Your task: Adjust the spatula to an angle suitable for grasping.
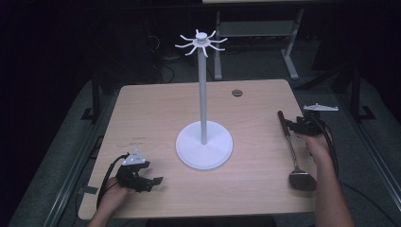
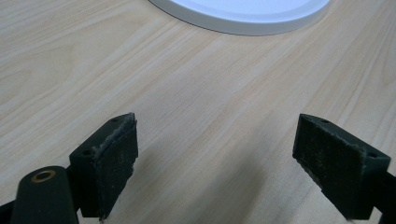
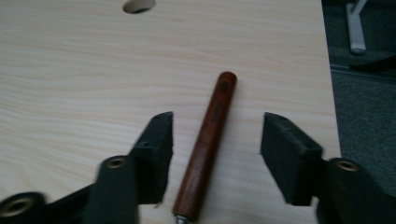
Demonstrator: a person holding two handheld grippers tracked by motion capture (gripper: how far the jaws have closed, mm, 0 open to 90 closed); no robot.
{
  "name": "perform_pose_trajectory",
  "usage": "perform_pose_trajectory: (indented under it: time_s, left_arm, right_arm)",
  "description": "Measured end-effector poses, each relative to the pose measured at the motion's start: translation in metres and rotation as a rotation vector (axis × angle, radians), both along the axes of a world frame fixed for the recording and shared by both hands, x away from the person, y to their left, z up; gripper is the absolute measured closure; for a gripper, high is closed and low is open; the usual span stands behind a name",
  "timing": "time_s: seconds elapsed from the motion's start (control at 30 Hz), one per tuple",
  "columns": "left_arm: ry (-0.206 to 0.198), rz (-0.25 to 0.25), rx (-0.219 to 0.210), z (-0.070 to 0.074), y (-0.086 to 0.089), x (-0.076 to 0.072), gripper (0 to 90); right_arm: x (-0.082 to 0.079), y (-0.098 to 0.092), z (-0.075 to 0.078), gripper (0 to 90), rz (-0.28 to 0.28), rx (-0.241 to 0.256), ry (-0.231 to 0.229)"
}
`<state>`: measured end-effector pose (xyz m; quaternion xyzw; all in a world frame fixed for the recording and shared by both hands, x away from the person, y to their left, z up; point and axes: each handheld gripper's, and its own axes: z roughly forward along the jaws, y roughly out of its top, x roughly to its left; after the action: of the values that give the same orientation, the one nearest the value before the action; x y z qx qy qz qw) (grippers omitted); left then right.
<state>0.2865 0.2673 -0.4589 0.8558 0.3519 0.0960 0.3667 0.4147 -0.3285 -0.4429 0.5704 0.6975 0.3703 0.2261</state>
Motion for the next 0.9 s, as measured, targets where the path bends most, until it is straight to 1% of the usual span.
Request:
perform_pose_trajectory:
  time_s: [0.13,0.2,0.4,0.5,0.63,0.9]
  left_arm:
    - [0.004,0.001,-0.001,0.000,0.000,0.000,13.8]
    - [0.000,-0.002,0.002,0.000,0.000,0.000,13.8]
    - [0.003,-0.004,0.003,-0.001,0.000,0.000,13.9]
    - [0.005,-0.003,0.003,-0.001,0.000,0.000,13.9]
    - [0.004,-0.004,0.001,-0.001,0.000,0.000,13.9]
    - [0.006,-0.007,0.005,-0.001,0.000,0.001,13.9]
  right_arm:
    - [0.002,-0.002,-0.008,60.6,-0.001,-0.019,0.023]
    - [0.003,-0.002,-0.011,67.6,0.006,-0.026,0.031]
    - [0.004,-0.001,-0.016,81.4,0.017,-0.051,0.053]
    - [0.004,-0.002,-0.018,85.8,0.024,-0.055,0.066]
    - [0.004,-0.002,-0.020,88.5,0.034,-0.055,0.079]
    - [0.005,-0.001,-0.022,89.5,0.050,-0.055,0.093]
